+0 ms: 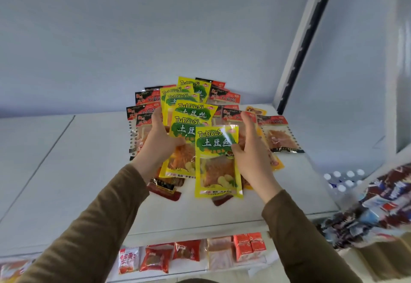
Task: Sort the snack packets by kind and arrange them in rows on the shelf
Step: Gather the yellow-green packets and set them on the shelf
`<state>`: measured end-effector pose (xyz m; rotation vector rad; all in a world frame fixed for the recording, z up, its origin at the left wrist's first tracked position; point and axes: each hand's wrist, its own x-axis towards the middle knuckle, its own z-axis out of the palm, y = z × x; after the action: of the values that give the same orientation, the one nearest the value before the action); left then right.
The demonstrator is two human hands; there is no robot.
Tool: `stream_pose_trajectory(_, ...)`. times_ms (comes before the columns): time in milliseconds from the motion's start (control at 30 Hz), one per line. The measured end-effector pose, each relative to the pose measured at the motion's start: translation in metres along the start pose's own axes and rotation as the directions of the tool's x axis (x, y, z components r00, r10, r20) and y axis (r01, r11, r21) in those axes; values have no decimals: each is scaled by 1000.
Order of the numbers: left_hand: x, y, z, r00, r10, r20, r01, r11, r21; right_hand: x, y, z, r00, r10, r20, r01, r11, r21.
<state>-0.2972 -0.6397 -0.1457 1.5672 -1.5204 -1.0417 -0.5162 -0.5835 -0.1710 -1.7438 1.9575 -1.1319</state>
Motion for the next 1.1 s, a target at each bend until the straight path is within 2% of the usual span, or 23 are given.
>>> stream_pose_trajectory(100, 4, -2, -6, 998, -53, 34, 59, 975, -214, 8, -3, 5, 1000, -11, -8, 13, 950, 311)
stream_pose_trajectory(200, 9, -2, -8, 998, -52, 37, 61, 951, -304, 14, -15, 14, 998, 46, 35, -57, 854, 518)
stream_pose_trajectory(300, 5, 1, -4, 997, -67, 24, 72, 919, -388, 22, -28, 25, 987, 124, 98, -158, 726, 670)
stream_pose_trajectory(400, 1, 3, -3, 992, -112, 52, 122, 841, -527, 32, -38, 37, 973, 203, 113, -216, 610, 763)
stream_pose_trajectory(467, -2, 4, -3, 990, -113, 83, 140, 796, -588, 39, -43, 44, 957, 242, 158, -269, 539, 798)
stream_pose_trajectory(533, -7, 6, -2, 985, -137, 101, 170, 777, -606, 43, -50, 49, 943, 257, 209, -317, 516, 795)
stream_pose_trajectory(600, -12, 9, 0, 975, -135, 176, 217, 735, -642, 46, -56, 55, 942, 247, 226, -329, 548, 769)
stream_pose_trajectory(633, -11, 9, 1, 962, -126, 244, 261, 690, -675, 46, -60, 56, 947, 233, 223, -320, 597, 736)
stream_pose_trajectory(700, -11, 7, 0, 926, -49, 375, 325, 608, -725, 46, -68, 60, 966, 188, 178, -259, 706, 659)
stream_pose_trajectory(733, -13, 6, -2, 915, 10, 404, 318, 599, -735, 48, -71, 63, 976, 166, 140, -217, 741, 636)
stream_pose_trajectory(800, -17, 2, -4, 927, 61, 371, 231, 684, -692, 51, -75, 67, 985, 155, 70, -164, 763, 625)
stream_pose_trajectory(867, -22, -1, -7, 966, 47, 255, 116, 801, -587, 50, -83, 68, 983, 182, 12, -146, 749, 646)
stream_pose_trajectory(933, -22, -6, -10, 980, 48, 193, 71, 822, -565, 49, -92, 72, 980, 199, 13, -153, 709, 688)
stream_pose_trajectory(1000, -20, -12, -19, 986, 30, 165, 74, 805, -588, 48, -100, 74, 972, 173, 161, -234, 612, 755)
stream_pose_trajectory(1100, -16, -16, -37, 994, 26, 103, 49, 750, -659, 58, -101, 65, 904, 136, 405, -414, 505, 757)
